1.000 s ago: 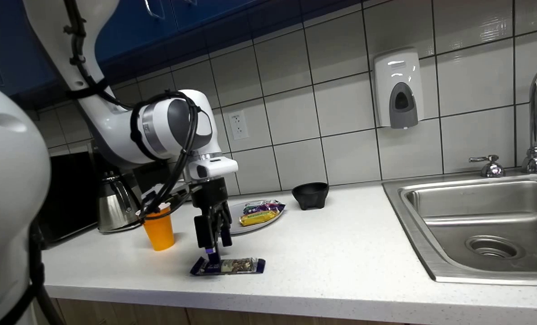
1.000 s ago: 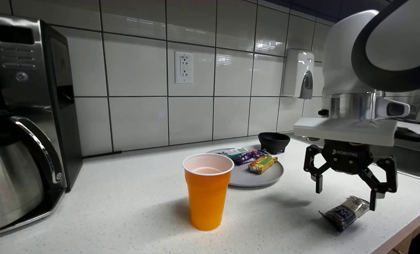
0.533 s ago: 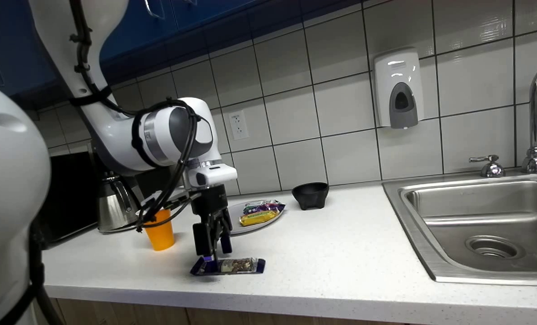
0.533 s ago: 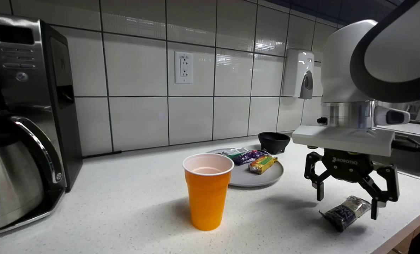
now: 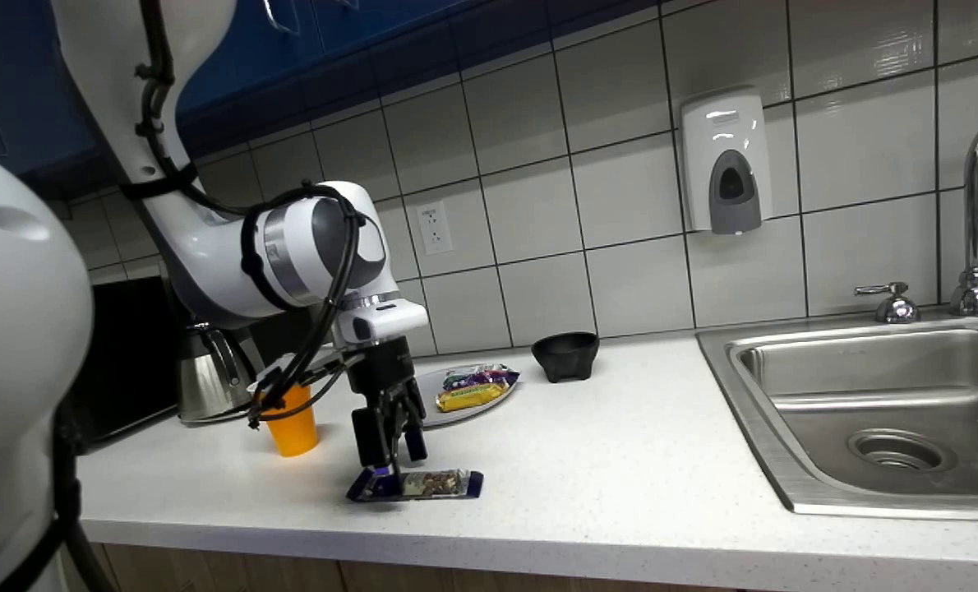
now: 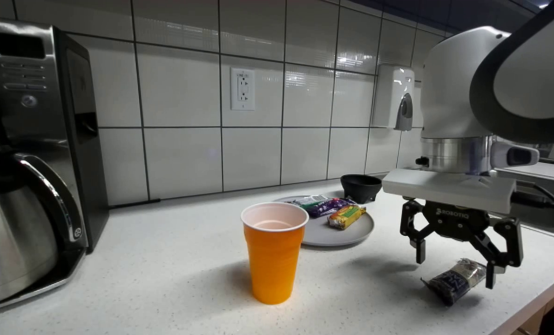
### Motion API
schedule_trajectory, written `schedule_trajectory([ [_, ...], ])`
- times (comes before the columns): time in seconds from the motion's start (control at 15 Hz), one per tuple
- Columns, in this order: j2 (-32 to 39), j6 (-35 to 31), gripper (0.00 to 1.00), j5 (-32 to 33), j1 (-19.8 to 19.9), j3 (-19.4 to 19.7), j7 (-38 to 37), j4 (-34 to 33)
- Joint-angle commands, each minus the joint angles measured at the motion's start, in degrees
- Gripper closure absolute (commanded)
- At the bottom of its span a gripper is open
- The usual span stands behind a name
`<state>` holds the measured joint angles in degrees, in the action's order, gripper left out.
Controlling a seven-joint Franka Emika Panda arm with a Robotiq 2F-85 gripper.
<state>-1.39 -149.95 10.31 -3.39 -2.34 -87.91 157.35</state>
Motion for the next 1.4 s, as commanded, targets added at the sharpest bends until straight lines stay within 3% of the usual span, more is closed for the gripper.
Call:
schedule_trajectory([
  [0.0, -0.62, -1.15, 0.00, 2.22, 0.22, -0.87, -3.33, 0.82],
  [0.07, -0.55, -1.46, 0.25, 2.49, 0.24, -0.85, -3.68, 0.88],
  [0.13, -0.54, -1.56, 0.26, 2.65, 0.23, -0.85, -3.88, 0.88],
  [0.73, -0.64, -1.80, 0.94, 2.46, 0.27, -0.78, -4.05, 0.88],
  [1.33, -3.76, 0.95, 0.92, 0.90, 0.08, -1.15, -3.12, -0.98],
])
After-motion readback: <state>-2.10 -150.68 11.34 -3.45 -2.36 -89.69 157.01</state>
